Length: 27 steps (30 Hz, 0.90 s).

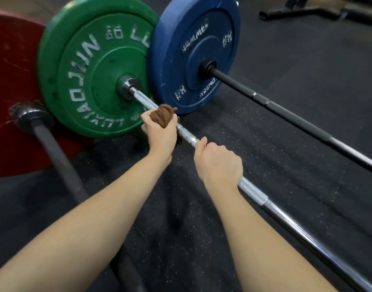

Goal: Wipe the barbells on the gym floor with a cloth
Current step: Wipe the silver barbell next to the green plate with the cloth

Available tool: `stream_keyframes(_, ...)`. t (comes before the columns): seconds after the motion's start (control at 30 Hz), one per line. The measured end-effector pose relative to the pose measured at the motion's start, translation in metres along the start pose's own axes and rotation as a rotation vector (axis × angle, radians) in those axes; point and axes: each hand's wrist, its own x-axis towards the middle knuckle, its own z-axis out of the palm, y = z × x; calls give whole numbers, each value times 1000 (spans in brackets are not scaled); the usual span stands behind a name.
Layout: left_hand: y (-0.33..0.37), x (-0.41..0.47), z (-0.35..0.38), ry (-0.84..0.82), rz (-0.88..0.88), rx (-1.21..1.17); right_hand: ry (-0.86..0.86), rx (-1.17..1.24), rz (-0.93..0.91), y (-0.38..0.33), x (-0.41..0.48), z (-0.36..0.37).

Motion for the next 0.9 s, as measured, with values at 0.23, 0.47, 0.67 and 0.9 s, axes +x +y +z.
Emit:
stream_keyframes(0.23,15,31,-10,72,1,-6,-15,-46,-23,2,0,-2)
stream_keyframes(0.47,6,52,-17,61,44,88,-179,-28,19,-2,6,-14)
stream_keyframes(0.67,5,51,-15,57,9,39,-122,-55,-182,-49,43,-17)
stream_keyframes(0.9,6,50,-11,77,-34,-39,-205,-14,-228,-60,54,8)
